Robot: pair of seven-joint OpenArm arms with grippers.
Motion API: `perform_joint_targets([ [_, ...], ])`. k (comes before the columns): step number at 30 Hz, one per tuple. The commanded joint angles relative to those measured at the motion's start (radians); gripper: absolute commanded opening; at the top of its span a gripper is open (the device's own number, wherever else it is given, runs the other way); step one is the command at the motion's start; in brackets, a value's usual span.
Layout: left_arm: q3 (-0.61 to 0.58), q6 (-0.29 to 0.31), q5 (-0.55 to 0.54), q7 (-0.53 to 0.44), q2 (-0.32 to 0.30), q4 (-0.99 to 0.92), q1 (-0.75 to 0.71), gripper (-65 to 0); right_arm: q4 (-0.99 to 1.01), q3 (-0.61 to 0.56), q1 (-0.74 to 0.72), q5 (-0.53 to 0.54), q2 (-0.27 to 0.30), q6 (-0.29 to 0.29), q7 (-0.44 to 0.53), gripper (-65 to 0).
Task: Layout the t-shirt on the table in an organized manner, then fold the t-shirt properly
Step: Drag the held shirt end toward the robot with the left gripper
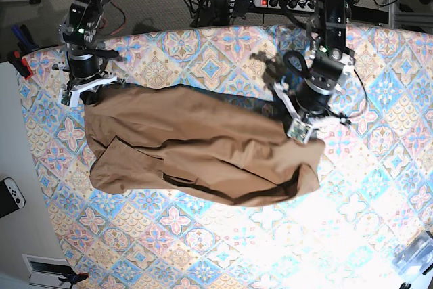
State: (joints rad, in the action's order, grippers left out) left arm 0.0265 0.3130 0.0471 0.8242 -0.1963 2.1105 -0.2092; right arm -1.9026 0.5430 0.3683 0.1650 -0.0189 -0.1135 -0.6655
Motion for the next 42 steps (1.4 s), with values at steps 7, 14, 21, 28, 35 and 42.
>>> perform_joint_targets([
  [7,-0.001,0.133,0.001,0.013,0.001,-0.021,0.138,-65.0,-0.015,0.001,-0.005,0.008,0.007,-0.002,0.025,-65.0],
  [14,-0.141,0.156,0.007,0.209,0.011,-0.483,0.58,-53.3,-0.01,-0.065,-0.004,0.009,0.03,-0.002,0.025,-65.0],
  [21,-0.161,0.156,-0.003,0.205,0.022,-0.644,0.65,-13.9,-0.008,-0.117,-0.004,0.009,0.043,-0.002,0.025,-65.0],
  [28,-0.118,0.156,0.006,0.096,0.011,-0.376,0.428,-6.2,-0.004,-0.117,-0.001,0.009,0.043,-0.002,0.025,-65.0],
  [35,0.005,0.157,0.007,0.059,0.013,-0.345,0.322,-7.1,-0.004,-0.123,0.001,0.009,0.043,-0.002,0.025,-65.0],
  [42,0.053,0.159,0.023,-0.087,0.013,-0.456,0.334,-12.7,-0.004,-0.123,0.001,0.009,0.043,-0.002,0.025,-65.0],
])
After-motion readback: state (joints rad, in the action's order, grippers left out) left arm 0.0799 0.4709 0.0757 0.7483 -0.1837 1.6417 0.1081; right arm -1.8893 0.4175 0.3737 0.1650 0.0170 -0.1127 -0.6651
